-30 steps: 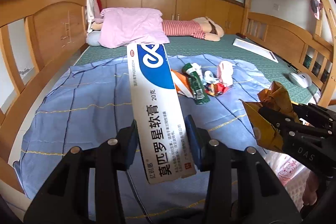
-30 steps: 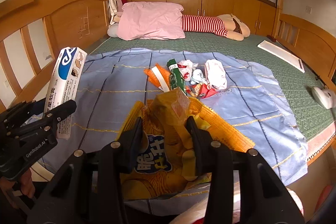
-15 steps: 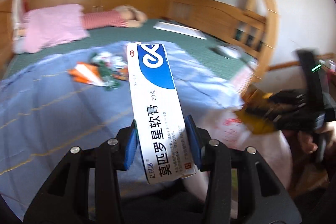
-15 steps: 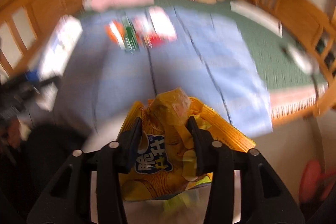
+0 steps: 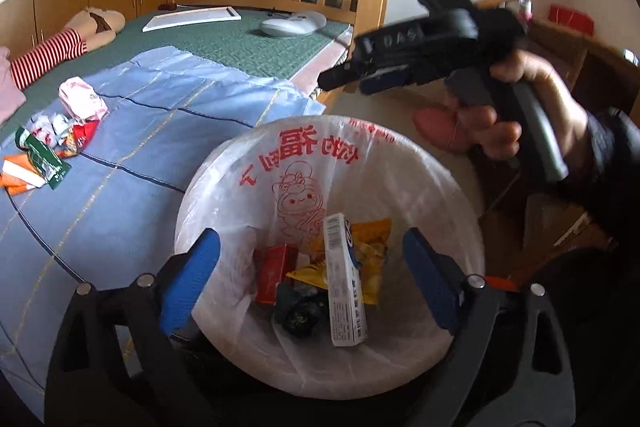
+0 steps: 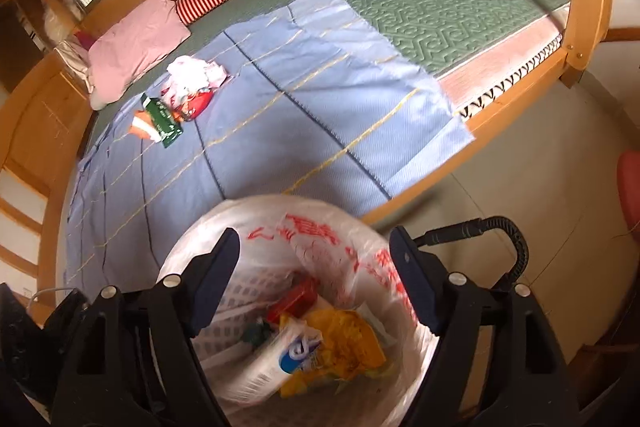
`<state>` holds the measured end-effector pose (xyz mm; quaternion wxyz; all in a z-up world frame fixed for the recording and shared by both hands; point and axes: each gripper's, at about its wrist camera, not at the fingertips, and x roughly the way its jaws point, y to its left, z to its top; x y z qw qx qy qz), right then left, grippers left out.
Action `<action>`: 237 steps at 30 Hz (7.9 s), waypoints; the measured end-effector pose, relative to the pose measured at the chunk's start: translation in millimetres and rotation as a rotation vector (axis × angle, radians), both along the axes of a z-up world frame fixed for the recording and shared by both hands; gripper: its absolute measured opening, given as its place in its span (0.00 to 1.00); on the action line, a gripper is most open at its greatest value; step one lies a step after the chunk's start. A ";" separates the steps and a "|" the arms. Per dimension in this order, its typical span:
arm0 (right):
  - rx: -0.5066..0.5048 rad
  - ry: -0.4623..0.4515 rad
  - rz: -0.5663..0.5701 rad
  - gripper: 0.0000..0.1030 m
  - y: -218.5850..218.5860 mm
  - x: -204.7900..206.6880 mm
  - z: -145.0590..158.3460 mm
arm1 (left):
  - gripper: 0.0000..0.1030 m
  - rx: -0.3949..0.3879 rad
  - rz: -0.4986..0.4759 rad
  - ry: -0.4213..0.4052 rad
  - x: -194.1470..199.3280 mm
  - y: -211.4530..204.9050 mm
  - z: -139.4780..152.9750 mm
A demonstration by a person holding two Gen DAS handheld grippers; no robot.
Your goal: Collect trash
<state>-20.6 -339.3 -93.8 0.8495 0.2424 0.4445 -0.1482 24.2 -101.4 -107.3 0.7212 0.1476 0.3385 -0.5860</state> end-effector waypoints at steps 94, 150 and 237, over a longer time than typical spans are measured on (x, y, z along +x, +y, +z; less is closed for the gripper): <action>0.227 0.002 0.647 0.23 208.2 407.2 -80.5 | 0.95 0.055 1.576 0.567 222.8 289.9 -58.0; -0.314 0.141 0.832 0.81 283.5 321.8 -119.5 | 0.22 0.130 1.313 0.067 239.3 201.1 -22.3; -0.625 0.004 0.385 0.63 128.1 408.5 -49.9 | 0.96 0.260 1.280 0.173 243.8 204.8 -43.3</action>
